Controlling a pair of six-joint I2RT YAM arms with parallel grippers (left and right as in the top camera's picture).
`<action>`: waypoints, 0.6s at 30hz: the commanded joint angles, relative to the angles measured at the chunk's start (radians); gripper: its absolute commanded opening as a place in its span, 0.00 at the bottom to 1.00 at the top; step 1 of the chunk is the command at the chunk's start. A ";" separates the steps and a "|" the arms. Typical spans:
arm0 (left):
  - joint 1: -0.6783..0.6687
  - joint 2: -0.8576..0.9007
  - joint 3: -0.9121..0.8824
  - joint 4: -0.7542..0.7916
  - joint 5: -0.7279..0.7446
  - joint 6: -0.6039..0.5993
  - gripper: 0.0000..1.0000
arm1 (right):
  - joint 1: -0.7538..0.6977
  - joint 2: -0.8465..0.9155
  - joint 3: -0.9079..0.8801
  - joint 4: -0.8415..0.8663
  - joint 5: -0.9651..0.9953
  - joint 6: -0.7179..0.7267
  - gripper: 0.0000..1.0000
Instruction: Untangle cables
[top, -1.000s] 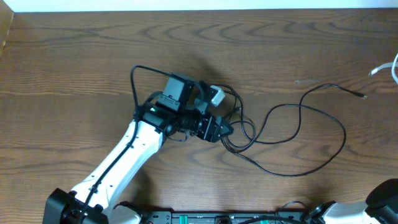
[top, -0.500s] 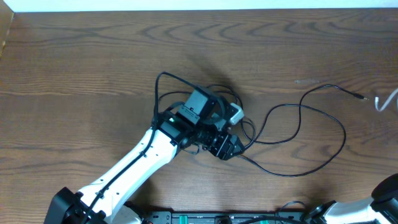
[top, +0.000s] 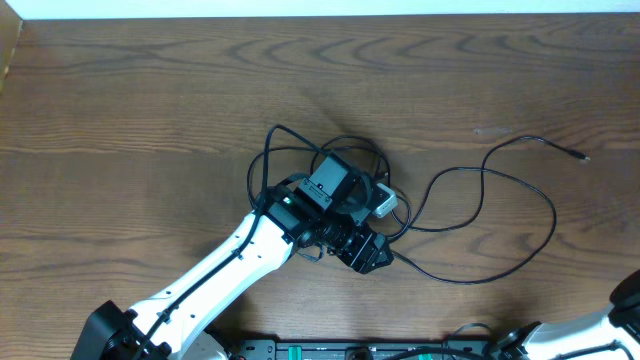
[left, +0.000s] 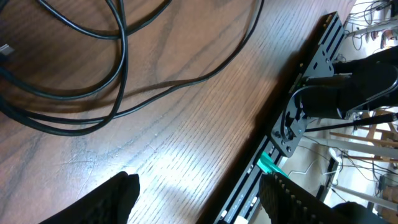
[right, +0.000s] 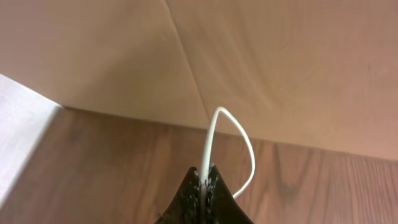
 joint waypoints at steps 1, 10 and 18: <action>-0.003 -0.006 0.003 -0.017 -0.016 0.011 0.67 | -0.006 0.101 0.006 -0.061 0.035 0.040 0.02; -0.003 -0.006 0.003 -0.024 -0.016 0.012 0.67 | -0.018 0.317 0.006 -0.258 0.024 0.040 0.09; -0.003 -0.006 0.003 -0.024 -0.016 0.012 0.67 | -0.018 0.351 0.008 -0.277 -0.191 0.006 0.99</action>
